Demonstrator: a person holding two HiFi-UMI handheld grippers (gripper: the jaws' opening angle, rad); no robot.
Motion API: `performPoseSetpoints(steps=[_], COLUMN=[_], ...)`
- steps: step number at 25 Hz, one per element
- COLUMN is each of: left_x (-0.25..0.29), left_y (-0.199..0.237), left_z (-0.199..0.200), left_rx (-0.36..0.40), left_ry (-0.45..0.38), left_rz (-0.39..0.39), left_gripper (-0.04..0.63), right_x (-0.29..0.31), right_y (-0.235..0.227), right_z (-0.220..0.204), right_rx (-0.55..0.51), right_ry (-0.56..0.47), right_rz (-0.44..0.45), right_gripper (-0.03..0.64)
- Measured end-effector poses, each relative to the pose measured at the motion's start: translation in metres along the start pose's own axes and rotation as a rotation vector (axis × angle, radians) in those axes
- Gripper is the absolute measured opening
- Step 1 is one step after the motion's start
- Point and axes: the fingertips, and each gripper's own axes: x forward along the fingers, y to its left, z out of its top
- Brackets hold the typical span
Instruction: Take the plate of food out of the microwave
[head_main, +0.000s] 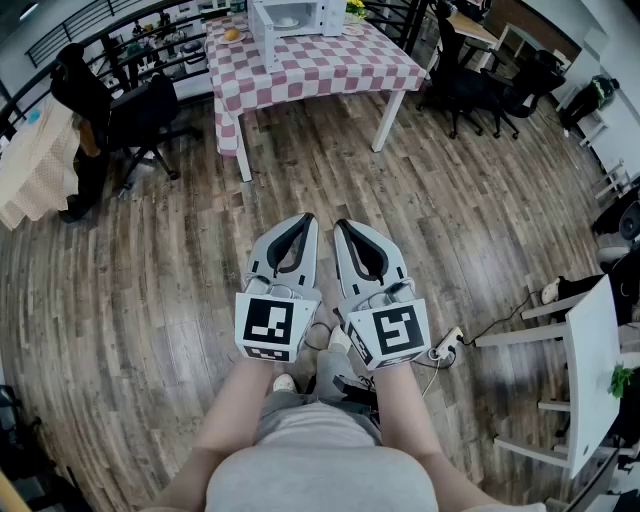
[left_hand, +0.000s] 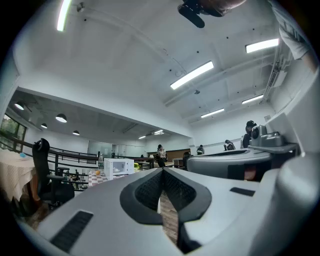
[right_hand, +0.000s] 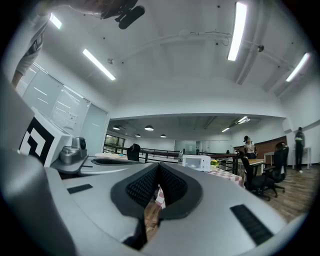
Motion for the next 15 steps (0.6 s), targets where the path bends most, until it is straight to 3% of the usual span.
performPoseSetpoints(steps=[15], left_x=[0.109], left_y=[0.002], left_z=[-0.007], left_rx=[0.004], left_ry=[0.019], left_rz=[0.058], left_gripper=[-0.006], right_x=[0.057], right_y=[-0.092], right_z=[-0.015], right_rx=[0.058], right_ry=[-0.03], right_rz=[0.062], right_gripper=[0.025])
